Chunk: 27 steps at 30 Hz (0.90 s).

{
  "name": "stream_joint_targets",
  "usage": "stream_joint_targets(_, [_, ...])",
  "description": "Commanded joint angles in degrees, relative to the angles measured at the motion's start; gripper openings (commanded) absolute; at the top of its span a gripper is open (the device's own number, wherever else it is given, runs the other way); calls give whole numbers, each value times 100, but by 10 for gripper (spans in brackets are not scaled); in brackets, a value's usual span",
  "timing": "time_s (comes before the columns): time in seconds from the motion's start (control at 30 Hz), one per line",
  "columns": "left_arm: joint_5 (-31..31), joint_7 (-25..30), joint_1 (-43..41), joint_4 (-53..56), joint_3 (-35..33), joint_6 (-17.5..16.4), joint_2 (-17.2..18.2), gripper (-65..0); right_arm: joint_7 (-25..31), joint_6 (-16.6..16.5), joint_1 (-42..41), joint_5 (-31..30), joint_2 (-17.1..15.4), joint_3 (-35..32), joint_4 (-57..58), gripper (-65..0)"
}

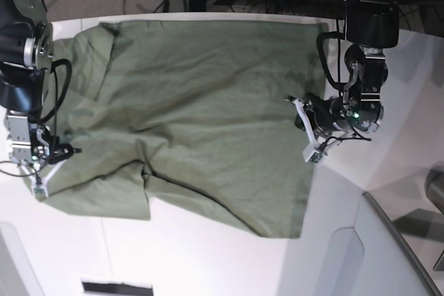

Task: Layout the t-shirt on the table in an organized manner, then fold the t-shirt properly
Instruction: 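Slide both grippers along the shirt toward its sleeves and grasp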

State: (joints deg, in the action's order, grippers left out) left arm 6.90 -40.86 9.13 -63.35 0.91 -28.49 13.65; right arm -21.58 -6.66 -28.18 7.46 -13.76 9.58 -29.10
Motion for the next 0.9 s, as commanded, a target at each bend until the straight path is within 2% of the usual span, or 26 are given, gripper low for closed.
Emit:
stream_joint_targets(0.0, [-8,29,94,28,28,14,72,-650,97,63,-166,-12,-123,39,-57,-650])
stream_joint_targets(0.13, [-8,38,129,142,63,14,108,-650,536,63,-236,-21,-149,39,383,-650])
stream_joint_targets(0.27, [-8,38,138,124,46,14,99,-650,1319,81,-404,-21,-149,39,1077,-650])
stream_joint_targets(0.4, [-8,38,147,124,72,14,90,-650,2040,696,-535,-12,-167,39,1367,-642])
stream_joint_targets(0.47, [-8,38,208,124,81,14,90,-650,2242,802,-579,-12,-220,22,1367,-642])
stream_joint_targets(0.7, [9,38,736,186,90,14,55,-650,2154,811,-764,-21,-193,39,1068,-650])
stream_joint_targets(0.8, [9,38,885,195,90,14,-42,-650,1521,775,-746,-21,-176,4,488,-650])
stream_joint_targets(0.87, [1,38,982,212,63,14,-68,-650,1257,775,-746,-4,-44,-5,321,-650])
